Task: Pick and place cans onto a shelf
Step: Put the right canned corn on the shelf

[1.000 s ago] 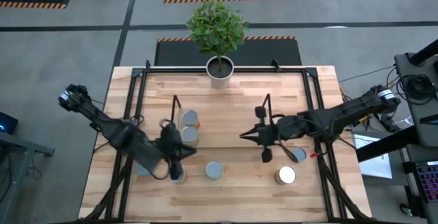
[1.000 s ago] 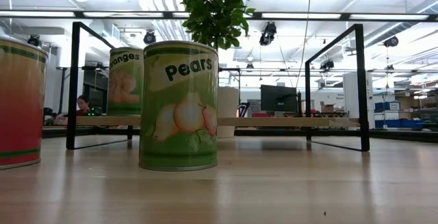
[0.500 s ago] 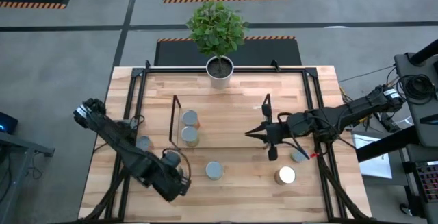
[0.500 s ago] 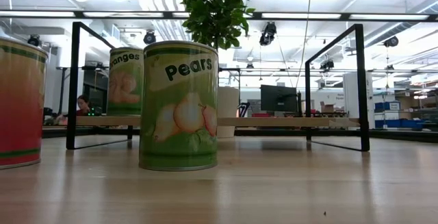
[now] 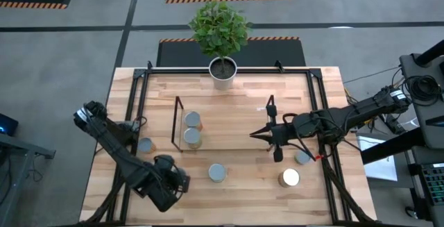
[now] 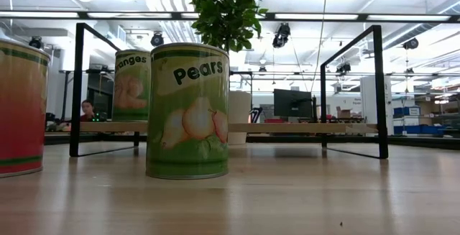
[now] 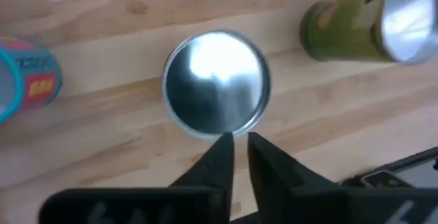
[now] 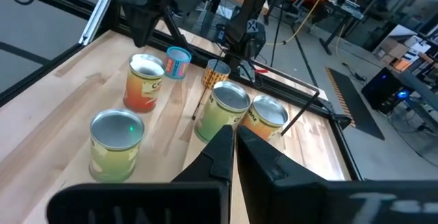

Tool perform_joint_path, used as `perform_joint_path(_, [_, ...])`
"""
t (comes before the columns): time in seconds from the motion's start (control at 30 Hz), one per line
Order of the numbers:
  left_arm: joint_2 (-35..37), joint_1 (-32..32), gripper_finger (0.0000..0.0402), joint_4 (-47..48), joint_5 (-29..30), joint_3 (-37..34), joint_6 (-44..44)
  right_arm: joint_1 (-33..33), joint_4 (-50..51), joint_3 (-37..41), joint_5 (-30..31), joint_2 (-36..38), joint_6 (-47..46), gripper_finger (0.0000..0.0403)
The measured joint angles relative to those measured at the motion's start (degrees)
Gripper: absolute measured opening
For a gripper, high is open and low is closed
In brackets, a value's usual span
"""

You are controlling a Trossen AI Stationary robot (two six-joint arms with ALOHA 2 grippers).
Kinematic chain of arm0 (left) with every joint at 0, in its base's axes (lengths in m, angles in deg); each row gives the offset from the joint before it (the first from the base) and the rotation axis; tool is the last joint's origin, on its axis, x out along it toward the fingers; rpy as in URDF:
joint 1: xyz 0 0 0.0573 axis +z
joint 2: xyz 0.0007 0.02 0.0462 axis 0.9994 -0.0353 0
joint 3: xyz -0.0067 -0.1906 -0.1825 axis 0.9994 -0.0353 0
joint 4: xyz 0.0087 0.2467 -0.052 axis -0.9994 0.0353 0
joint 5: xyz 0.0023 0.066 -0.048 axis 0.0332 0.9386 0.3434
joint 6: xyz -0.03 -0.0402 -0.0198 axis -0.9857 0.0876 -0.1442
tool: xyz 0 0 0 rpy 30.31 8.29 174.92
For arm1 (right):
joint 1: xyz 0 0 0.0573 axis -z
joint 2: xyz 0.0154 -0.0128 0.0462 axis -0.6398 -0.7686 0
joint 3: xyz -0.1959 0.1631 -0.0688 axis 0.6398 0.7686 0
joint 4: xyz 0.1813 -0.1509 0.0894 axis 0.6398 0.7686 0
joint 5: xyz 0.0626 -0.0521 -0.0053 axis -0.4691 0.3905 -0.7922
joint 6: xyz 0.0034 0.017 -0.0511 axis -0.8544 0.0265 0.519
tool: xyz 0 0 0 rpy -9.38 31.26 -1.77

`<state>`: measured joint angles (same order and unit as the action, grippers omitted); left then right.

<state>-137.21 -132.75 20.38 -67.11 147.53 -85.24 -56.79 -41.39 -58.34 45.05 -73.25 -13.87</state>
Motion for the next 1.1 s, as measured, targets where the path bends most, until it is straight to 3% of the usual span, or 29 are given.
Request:
perform_joint_path(0.13, [-0.4,0.4,0.0103,0.2,0.0,-0.4,0.4,0.0,0.0,0.0,0.0,0.0,0.0,0.0009])
perform_joint_path(0.43, [-2.0,1.7,0.031,2.5,-0.8,-2.3,-2.1,0.0,1.4,0.0,-0.2,0.0,-0.7,0.0009])
perform_joint_path(0.6, [-2.1,1.9,0.0386,1.8,-1.0,-3.3,-2.1,0.0,1.8,0.0,-0.2,0.0,-1.1,0.0009])
perform_joint_path(1.1, [-4.4,2.3,0.0375,-0.3,2.5,-3.3,-2.1,0.0,2.2,0.0,-0.2,0.0,-1.3,0.0009])
